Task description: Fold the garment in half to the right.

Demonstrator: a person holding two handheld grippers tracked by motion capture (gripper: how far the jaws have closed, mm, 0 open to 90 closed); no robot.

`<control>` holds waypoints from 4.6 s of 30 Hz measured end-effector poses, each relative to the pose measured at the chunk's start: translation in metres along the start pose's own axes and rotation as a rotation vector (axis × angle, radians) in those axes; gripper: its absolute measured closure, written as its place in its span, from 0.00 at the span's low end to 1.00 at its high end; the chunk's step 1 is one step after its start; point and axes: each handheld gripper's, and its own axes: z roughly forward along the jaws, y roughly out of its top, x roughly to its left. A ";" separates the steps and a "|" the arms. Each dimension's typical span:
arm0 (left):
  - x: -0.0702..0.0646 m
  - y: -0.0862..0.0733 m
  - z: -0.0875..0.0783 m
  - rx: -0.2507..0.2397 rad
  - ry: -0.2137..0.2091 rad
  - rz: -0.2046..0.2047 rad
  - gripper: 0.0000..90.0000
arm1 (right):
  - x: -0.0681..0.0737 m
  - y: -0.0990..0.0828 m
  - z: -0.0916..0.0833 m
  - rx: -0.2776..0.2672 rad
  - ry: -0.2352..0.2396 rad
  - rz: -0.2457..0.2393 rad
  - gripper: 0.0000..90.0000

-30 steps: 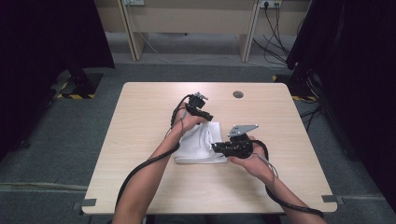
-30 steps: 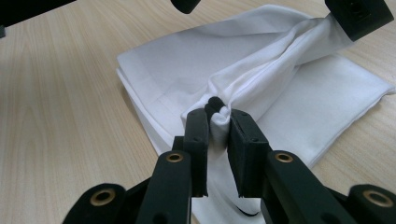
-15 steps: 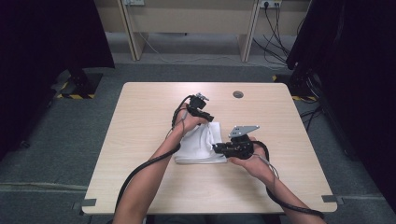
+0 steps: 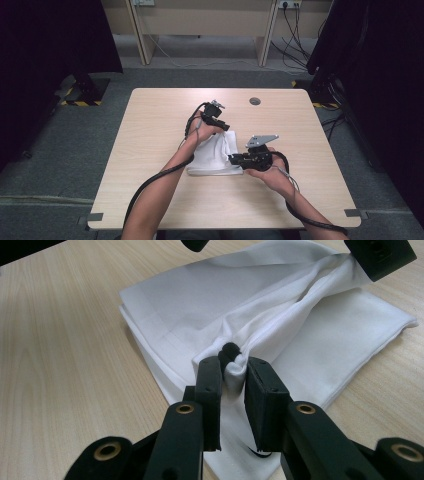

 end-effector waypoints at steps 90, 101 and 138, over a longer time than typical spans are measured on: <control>0.012 -0.034 -0.060 -0.071 0.140 -0.029 0.15 | -0.072 0.047 0.034 0.045 -0.210 0.104 0.75; 0.012 -0.049 -0.069 -0.072 0.147 -0.030 0.15 | -0.081 0.048 0.056 0.078 -0.199 0.145 0.89; 0.010 -0.054 -0.061 -0.053 0.148 -0.029 0.16 | -0.090 0.048 0.058 0.088 -0.243 0.152 0.96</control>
